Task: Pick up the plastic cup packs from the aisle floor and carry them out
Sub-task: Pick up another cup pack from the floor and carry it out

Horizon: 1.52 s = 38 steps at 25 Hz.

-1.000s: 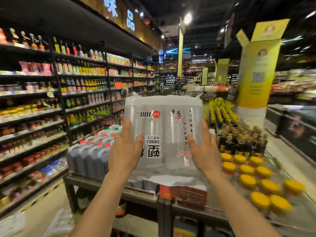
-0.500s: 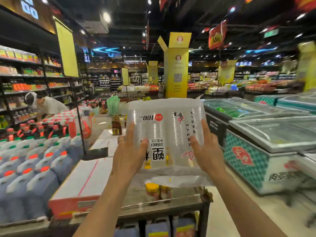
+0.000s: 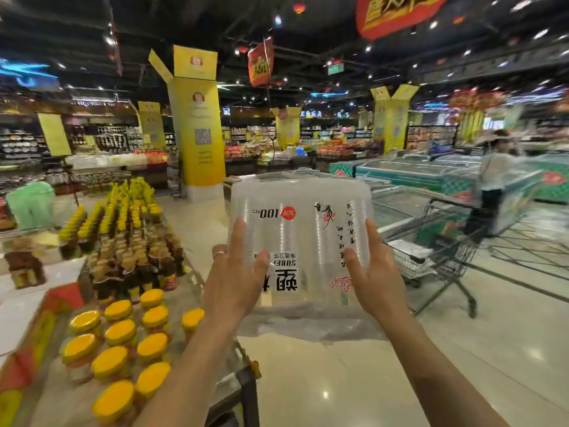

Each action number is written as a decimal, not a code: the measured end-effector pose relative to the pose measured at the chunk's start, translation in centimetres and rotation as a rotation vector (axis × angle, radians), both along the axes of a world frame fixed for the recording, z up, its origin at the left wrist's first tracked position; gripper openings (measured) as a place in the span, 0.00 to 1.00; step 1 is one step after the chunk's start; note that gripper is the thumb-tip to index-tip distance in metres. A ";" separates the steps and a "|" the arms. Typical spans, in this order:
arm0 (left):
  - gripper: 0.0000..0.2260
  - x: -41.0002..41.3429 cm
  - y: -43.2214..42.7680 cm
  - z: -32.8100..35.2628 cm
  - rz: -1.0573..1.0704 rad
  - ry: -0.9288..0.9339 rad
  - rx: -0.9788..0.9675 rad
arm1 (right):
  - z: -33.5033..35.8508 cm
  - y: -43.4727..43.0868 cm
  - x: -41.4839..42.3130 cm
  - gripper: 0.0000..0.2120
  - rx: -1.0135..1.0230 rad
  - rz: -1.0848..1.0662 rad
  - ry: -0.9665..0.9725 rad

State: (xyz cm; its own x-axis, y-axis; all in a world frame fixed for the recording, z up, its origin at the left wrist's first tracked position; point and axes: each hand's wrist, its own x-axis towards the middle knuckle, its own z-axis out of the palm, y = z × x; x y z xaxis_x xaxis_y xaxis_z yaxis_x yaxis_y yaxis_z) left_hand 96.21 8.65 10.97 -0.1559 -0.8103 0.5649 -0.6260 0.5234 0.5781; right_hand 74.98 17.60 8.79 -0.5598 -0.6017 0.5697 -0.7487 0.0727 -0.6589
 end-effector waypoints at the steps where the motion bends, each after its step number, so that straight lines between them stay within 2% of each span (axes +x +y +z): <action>1: 0.31 -2.3 -0.8 -0.3 -0.041 0.003 -0.008 | -0.3 -0.3 -2.1 0.32 0.005 -0.031 0.003; 7: 0.30 -15.9 -9.3 -2.1 -0.187 0.026 -0.017 | -1.1 -4.5 -13.6 0.31 0.028 -0.178 0.009; 15: 0.31 -33.0 -20.2 -2.5 -0.319 -0.049 -0.035 | -1.2 -11.9 -28.0 0.31 0.017 -0.342 -0.038; 25: 0.32 -52.2 -25.9 -4.4 -0.438 -0.090 -0.025 | -3.5 -16.1 -45.4 0.31 0.021 -0.446 -0.077; 38: 0.32 -85.3 -29.7 -5.6 -0.377 -0.143 0.048 | -4.7 -21.0 -79.7 0.31 0.049 -0.401 -0.088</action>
State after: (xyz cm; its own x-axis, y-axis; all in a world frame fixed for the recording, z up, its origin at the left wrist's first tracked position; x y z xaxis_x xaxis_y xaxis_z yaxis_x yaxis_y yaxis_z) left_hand 10.92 -21.07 5.38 -0.5215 -0.7062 0.4789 -0.4707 0.7062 0.5289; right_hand -4.70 -3.37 4.05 -0.8008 -0.3511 0.4853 -0.5955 0.3798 -0.7079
